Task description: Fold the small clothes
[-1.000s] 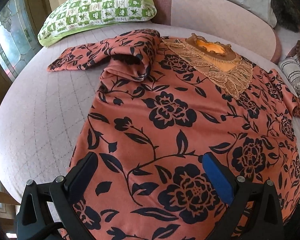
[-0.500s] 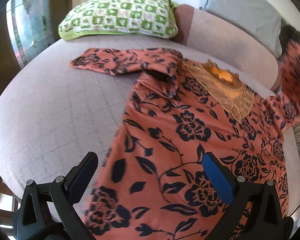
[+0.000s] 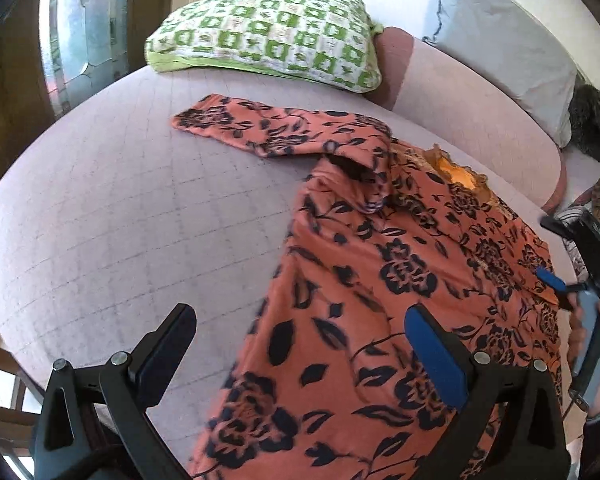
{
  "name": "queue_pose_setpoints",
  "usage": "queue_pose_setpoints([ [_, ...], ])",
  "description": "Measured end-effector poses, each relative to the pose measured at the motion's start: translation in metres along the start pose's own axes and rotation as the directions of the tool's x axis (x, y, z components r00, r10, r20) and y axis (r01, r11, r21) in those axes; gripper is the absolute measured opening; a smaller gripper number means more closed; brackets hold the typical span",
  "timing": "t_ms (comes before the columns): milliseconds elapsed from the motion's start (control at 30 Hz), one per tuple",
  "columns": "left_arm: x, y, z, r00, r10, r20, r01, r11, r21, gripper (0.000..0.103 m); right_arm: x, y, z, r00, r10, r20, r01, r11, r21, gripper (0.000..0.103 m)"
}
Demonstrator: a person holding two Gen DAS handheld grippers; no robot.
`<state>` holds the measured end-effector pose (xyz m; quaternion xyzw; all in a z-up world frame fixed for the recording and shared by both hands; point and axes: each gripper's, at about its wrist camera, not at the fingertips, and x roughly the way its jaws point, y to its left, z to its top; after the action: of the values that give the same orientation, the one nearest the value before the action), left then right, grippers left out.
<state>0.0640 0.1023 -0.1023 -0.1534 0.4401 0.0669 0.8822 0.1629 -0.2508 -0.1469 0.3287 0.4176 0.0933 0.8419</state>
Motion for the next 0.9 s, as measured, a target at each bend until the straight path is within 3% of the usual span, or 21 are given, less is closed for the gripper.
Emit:
queue_pose_setpoints([
  [167,0.003,-0.029,0.015,0.999,-0.036,0.014,0.034,0.997,0.074,0.103,-0.031,-0.045,0.034,0.995,-0.072,0.07,0.069,0.997,0.046,0.098],
  [267,0.003,-0.038,0.014,0.999,-0.052,0.012,0.05,0.994,0.096,0.103,-0.049,-0.071,0.049,0.969,-0.209,0.131,0.203,0.977,0.06,0.098],
  [367,0.008,-0.041,0.007,0.998,-0.057,-0.002,0.057,0.992,0.109,0.103,-0.047,-0.092,0.06,0.959,-0.268,0.091,0.265,0.963,0.049,0.095],
  [433,0.014,-0.04,0.001,0.998,-0.06,-0.028,0.062,0.992,0.108,0.103,-0.035,-0.099,0.06,0.95,-0.309,0.041,0.309,0.951,0.009,0.083],
  [500,0.017,-0.039,-0.002,0.998,-0.059,-0.038,0.063,0.993,0.103,0.103,-0.023,-0.105,0.058,0.941,-0.337,-0.001,0.337,0.941,-0.024,0.055],
  [567,0.019,-0.037,-0.003,0.997,-0.064,-0.045,0.068,0.993,0.098,0.103,-0.013,-0.114,0.054,0.936,-0.35,-0.046,0.348,0.937,-0.04,0.037],
  [667,0.018,-0.036,-0.003,0.997,-0.066,-0.038,0.069,0.993,0.098,0.103,-0.016,-0.101,0.058,0.934,-0.357,-0.031,0.352,0.93,-0.105,0.022],
  [767,0.019,-0.034,-0.003,0.997,-0.064,-0.03,0.067,0.992,0.105,0.103,-0.03,-0.076,0.062,0.906,-0.42,0.052,0.421,0.882,-0.213,0.02],
  [833,0.024,-0.032,-0.004,0.997,-0.064,-0.039,0.068,0.992,0.102,0.103,-0.019,-0.083,0.058,0.884,-0.468,0.01,0.456,0.856,-0.242,0.021],
  [867,0.026,-0.032,-0.004,0.997,-0.068,-0.047,0.072,0.993,0.098,0.103,-0.011,-0.091,0.056,0.872,-0.489,-0.023,0.47,0.849,-0.243,0.029],
  [900,0.028,-0.031,-0.005,0.996,-0.071,-0.056,0.076,0.992,0.098,0.103,-0.014,-0.1,0.057,0.884,-0.467,-0.029,0.452,0.868,-0.206,0.04],
])
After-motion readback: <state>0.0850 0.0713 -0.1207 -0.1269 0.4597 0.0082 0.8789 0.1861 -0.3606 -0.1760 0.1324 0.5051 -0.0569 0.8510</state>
